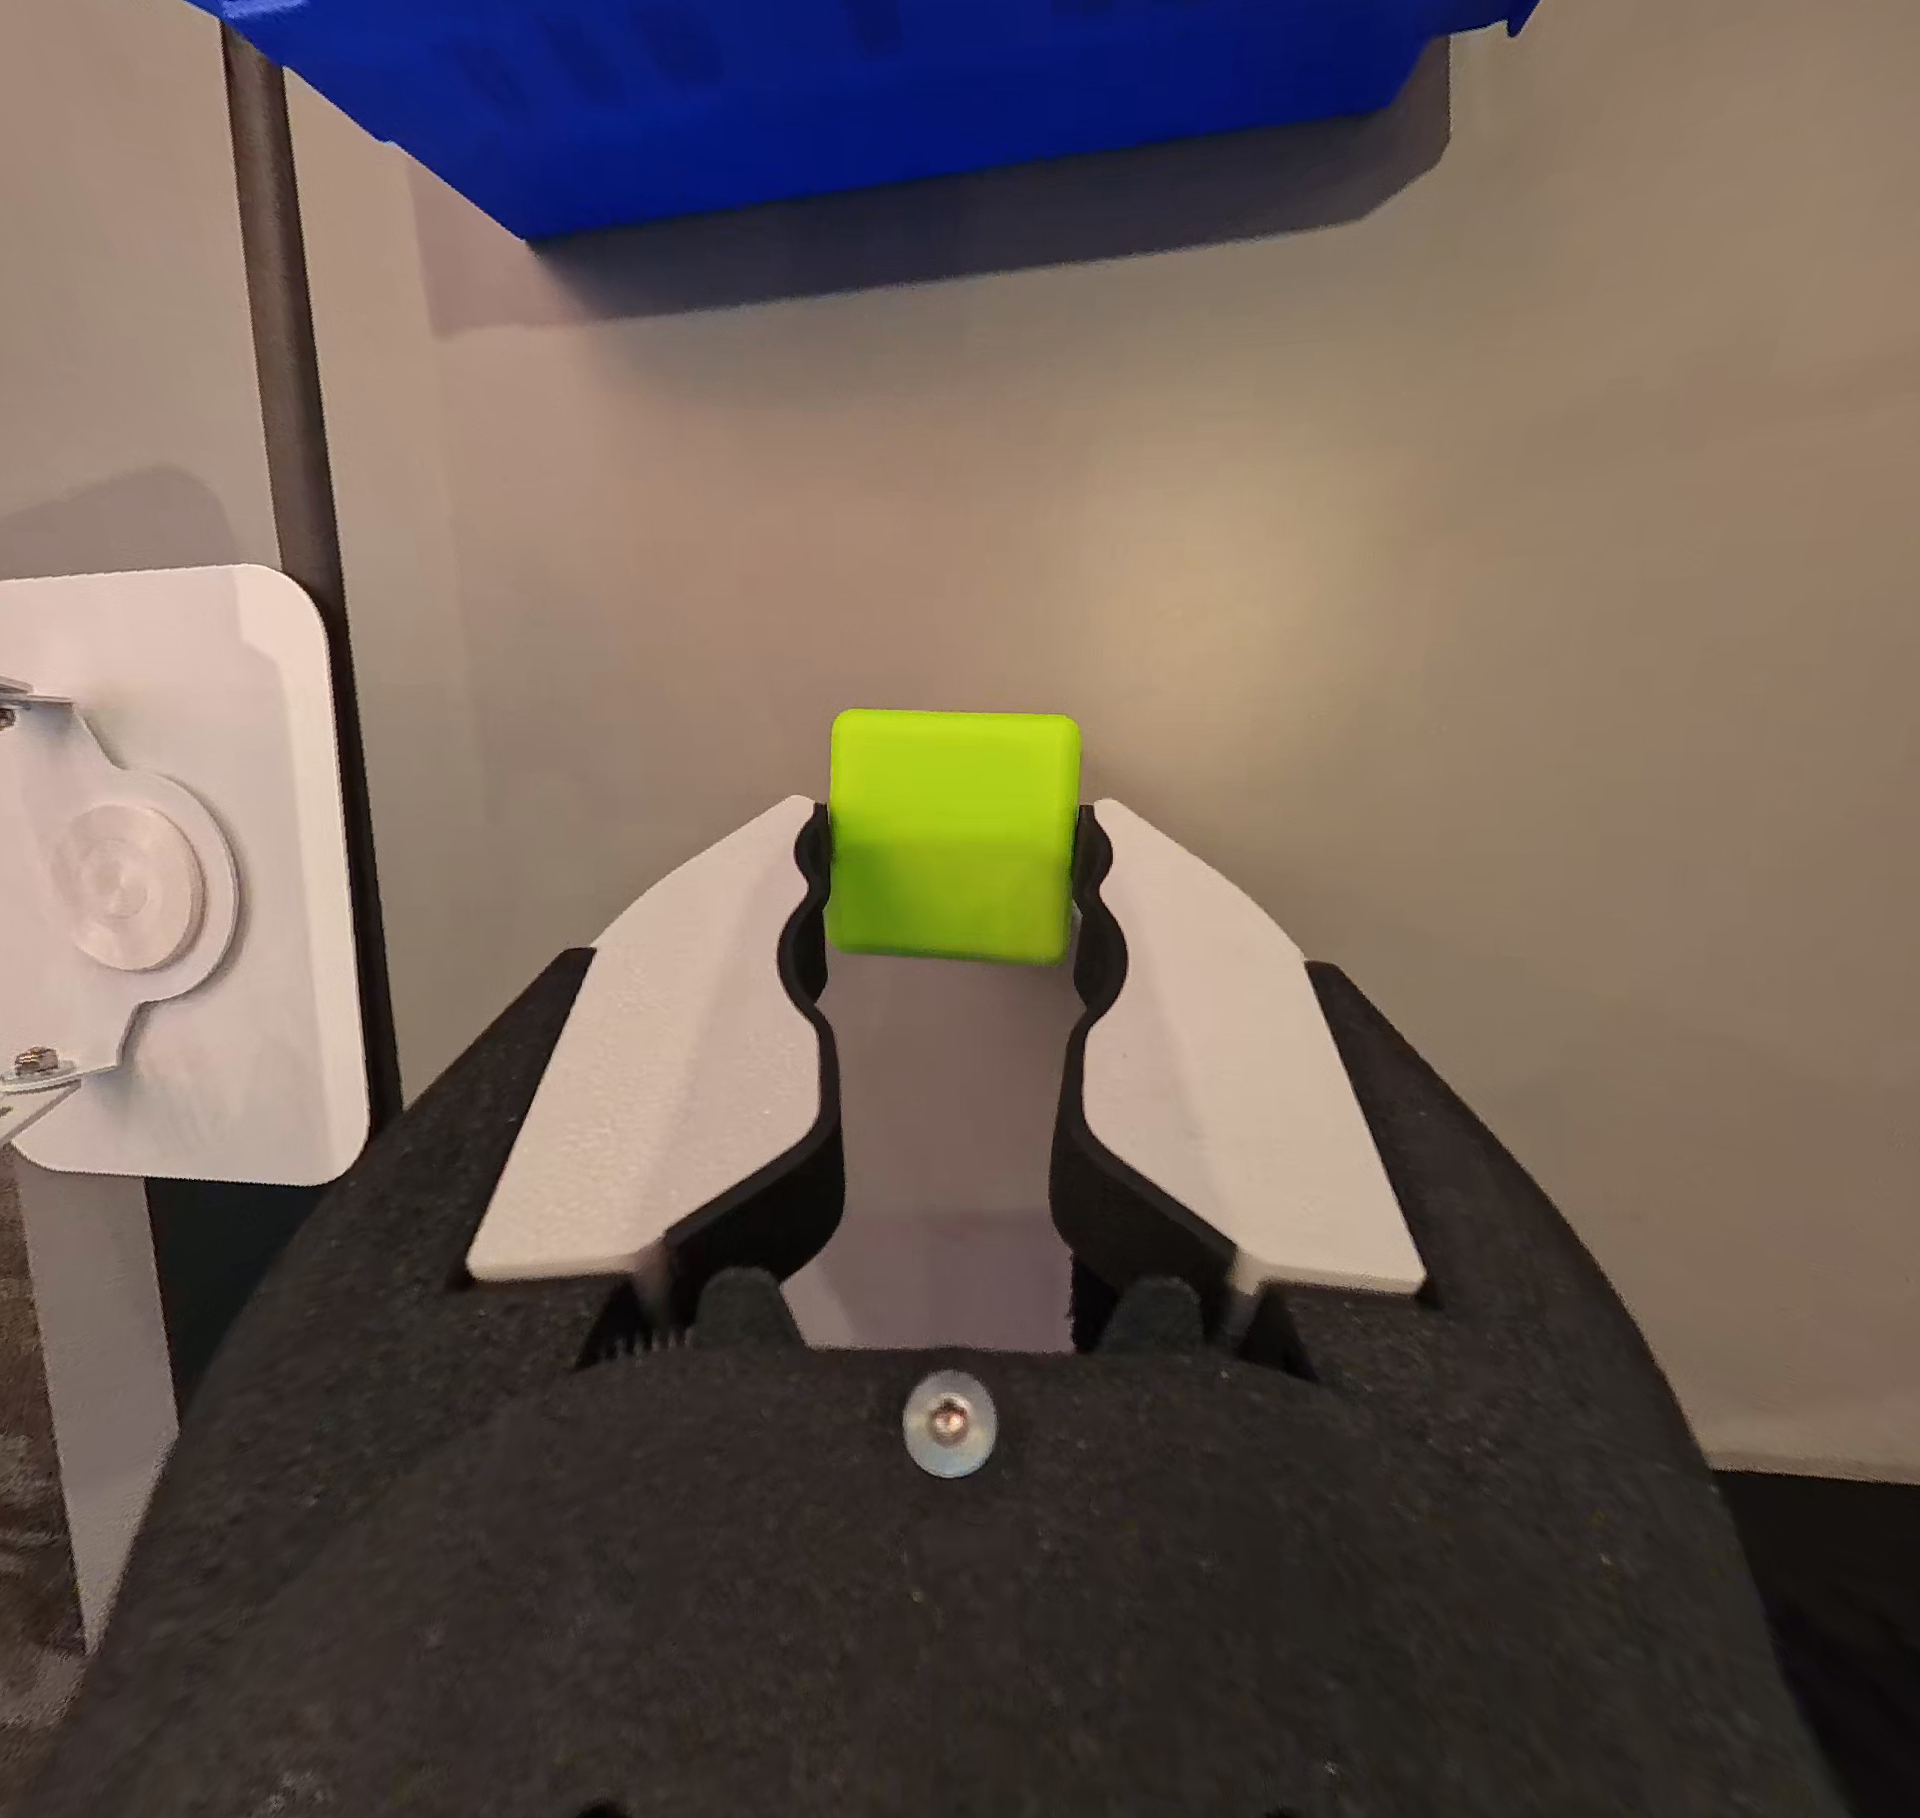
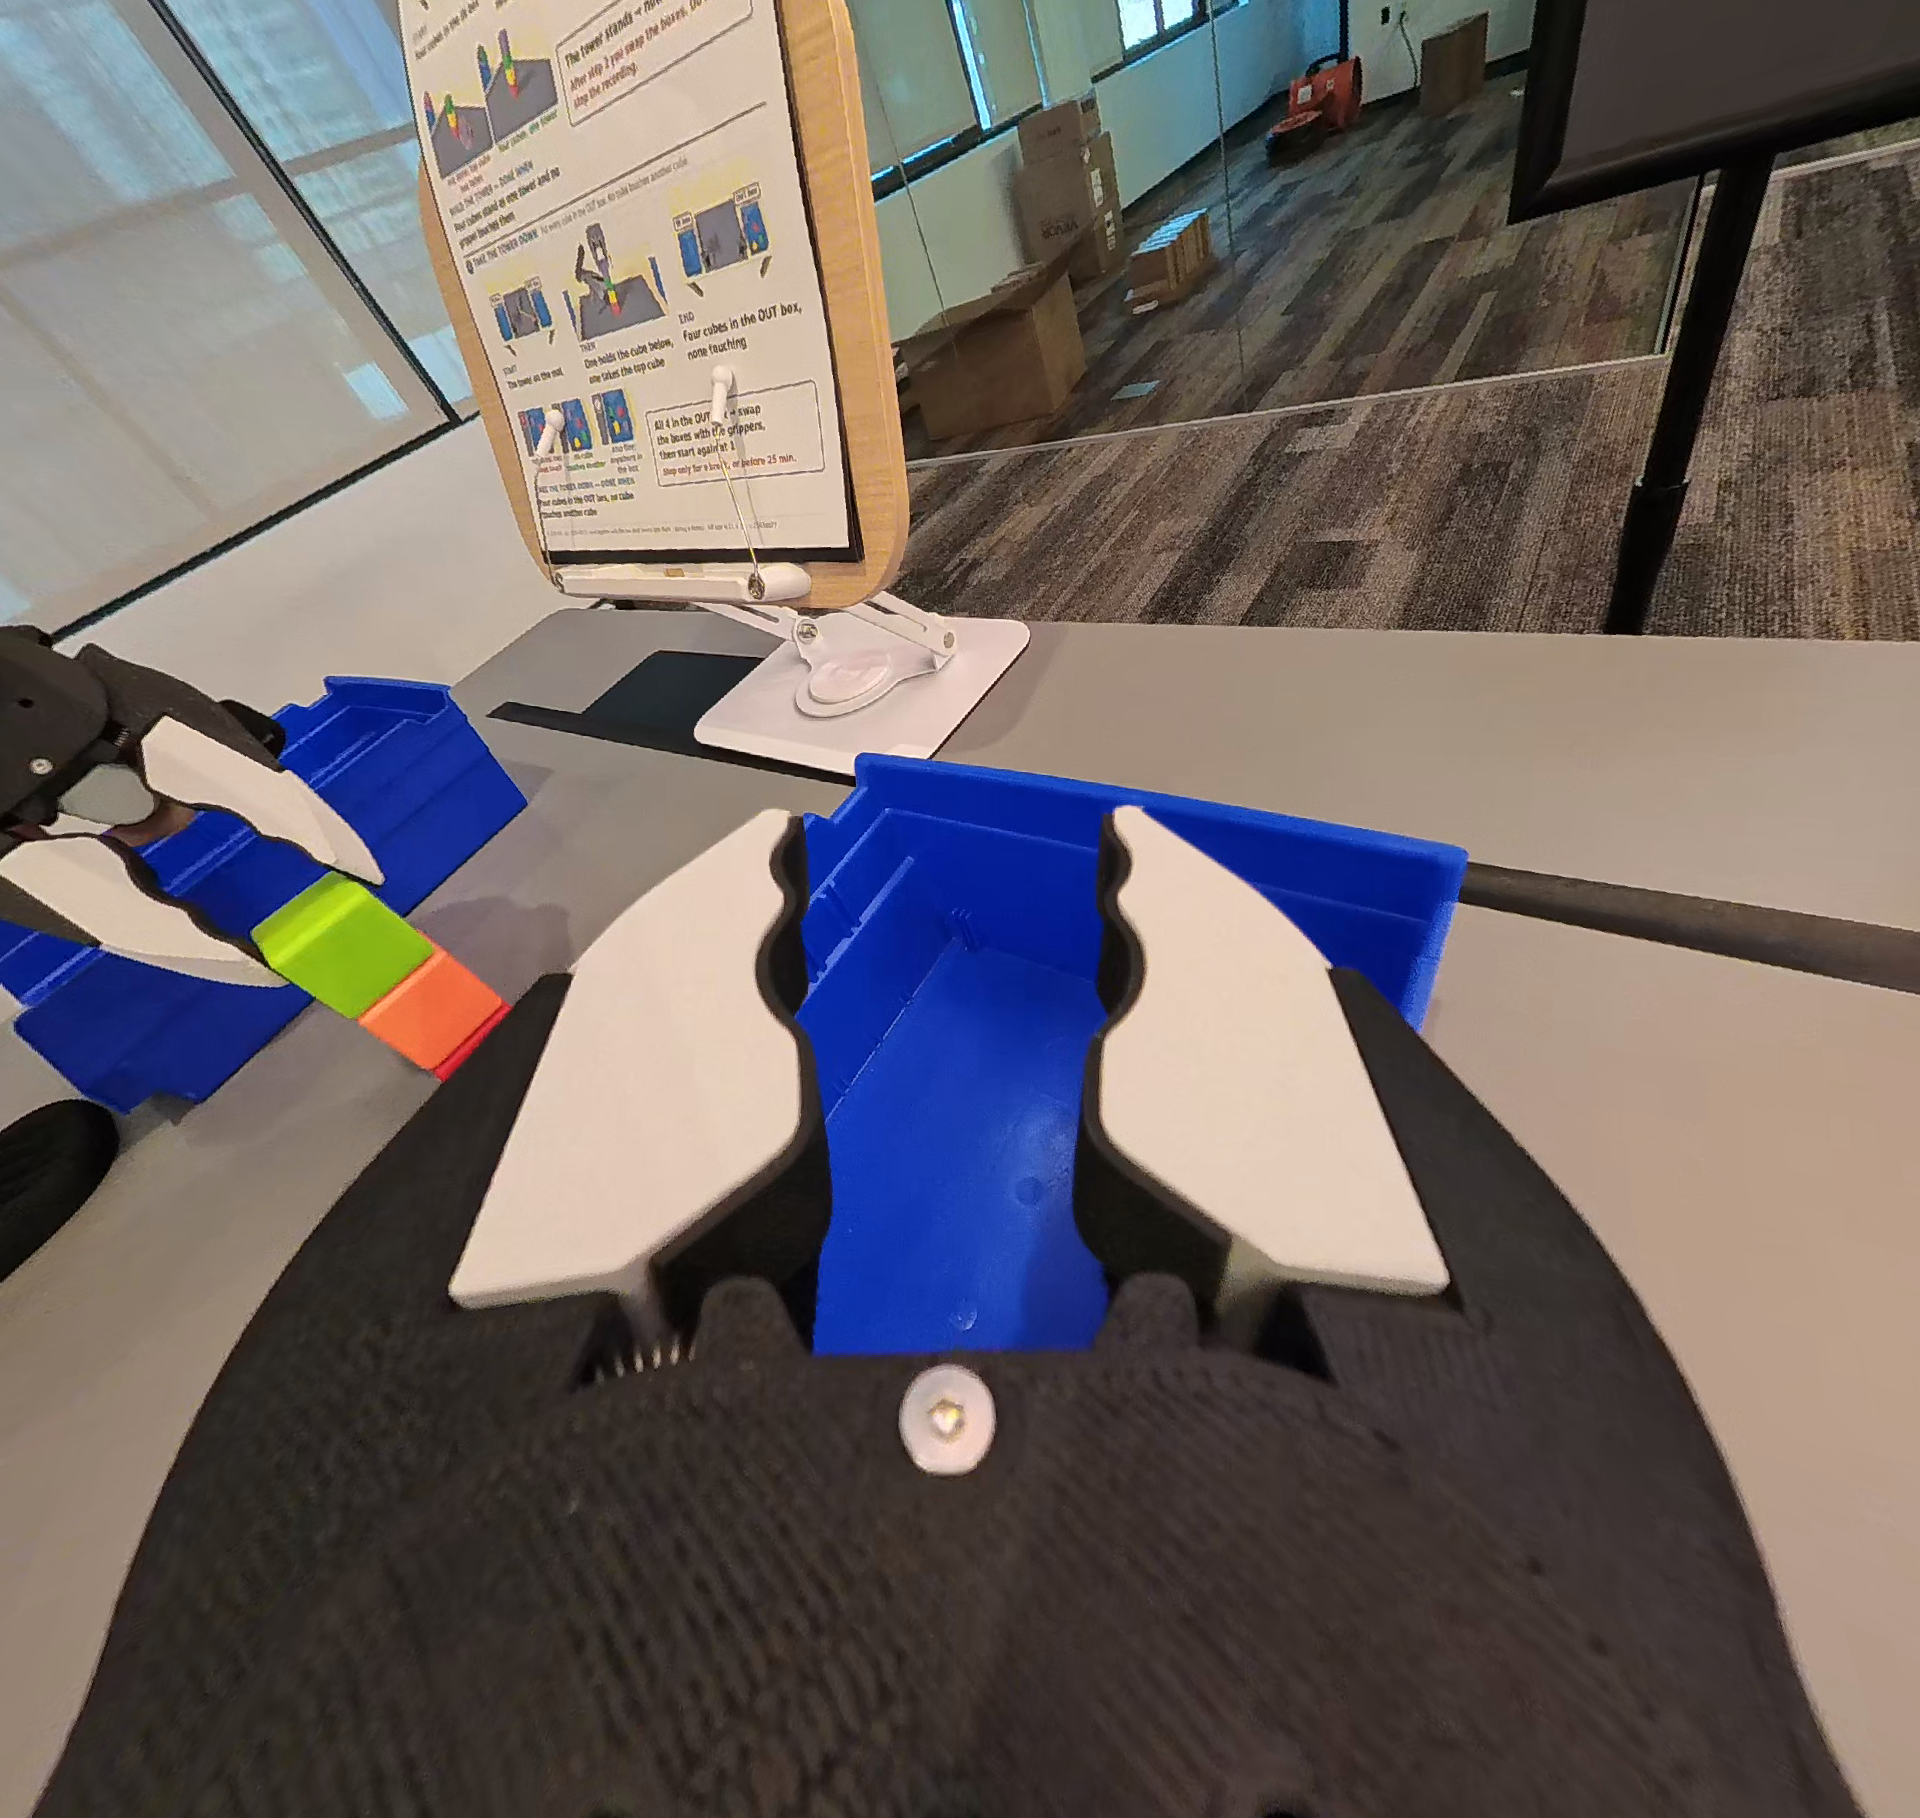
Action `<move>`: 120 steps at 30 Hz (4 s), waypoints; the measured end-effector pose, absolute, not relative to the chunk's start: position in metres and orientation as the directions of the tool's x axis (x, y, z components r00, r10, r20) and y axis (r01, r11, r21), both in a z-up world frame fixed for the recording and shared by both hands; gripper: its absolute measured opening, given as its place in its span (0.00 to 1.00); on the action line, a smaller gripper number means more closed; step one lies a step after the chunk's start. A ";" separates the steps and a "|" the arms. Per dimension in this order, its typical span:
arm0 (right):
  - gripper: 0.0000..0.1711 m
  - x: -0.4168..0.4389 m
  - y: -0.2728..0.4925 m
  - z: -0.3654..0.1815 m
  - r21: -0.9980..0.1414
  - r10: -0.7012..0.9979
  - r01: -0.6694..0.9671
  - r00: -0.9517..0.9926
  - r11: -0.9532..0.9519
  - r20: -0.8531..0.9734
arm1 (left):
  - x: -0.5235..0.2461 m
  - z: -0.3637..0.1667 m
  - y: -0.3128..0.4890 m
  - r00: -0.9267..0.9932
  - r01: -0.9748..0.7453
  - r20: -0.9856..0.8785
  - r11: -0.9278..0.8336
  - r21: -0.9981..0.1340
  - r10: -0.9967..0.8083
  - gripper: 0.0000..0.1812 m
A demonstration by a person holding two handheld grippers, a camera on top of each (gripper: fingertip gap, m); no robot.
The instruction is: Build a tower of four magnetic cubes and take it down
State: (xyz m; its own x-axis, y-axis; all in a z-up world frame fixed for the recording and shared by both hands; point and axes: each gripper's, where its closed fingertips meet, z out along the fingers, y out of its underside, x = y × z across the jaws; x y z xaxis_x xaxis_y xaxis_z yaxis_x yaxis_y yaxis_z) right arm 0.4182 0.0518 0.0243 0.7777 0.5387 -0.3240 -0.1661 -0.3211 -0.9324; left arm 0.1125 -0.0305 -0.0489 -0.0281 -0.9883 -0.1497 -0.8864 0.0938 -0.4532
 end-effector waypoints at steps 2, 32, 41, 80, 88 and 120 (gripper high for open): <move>0.32 0.417 0.052 0.022 -0.932 0.542 -0.159 0.776 -0.327 -0.323 | 0.113 -0.048 -0.030 -0.010 -0.879 -0.150 0.080 -0.470 -0.989 0.25; 0.32 0.423 0.055 0.010 -0.921 0.518 -0.152 0.789 -0.359 -0.332 | -0.250 -0.117 0.041 0.656 -0.725 -0.300 -0.689 0.007 -0.693 0.32; 0.32 0.422 0.057 0.005 -0.918 0.513 -0.134 0.795 -0.373 -0.325 | -0.255 -0.132 0.044 0.660 -0.718 -0.283 -0.695 0.034 -0.696 0.28; 0.32 0.426 0.045 0.027 -0.923 0.563 -0.213 0.741 -0.321 -0.367 | 0.104 0.022 -0.028 -0.062 -0.956 -0.283 0.138 -0.258 -0.957 0.27; 0.32 0.428 0.044 0.023 -0.915 0.565 -0.219 0.730 -0.340 -0.384 | 0.111 -0.005 -0.027 -0.116 -0.974 -0.244 0.159 -0.164 -0.963 0.27; 0.38 0.363 0.009 0.114 -0.977 0.719 -0.192 0.665 -0.096 -0.202 | 0.081 0.091 -0.045 0.541 -0.373 -0.349 0.153 -0.915 -0.765 0.48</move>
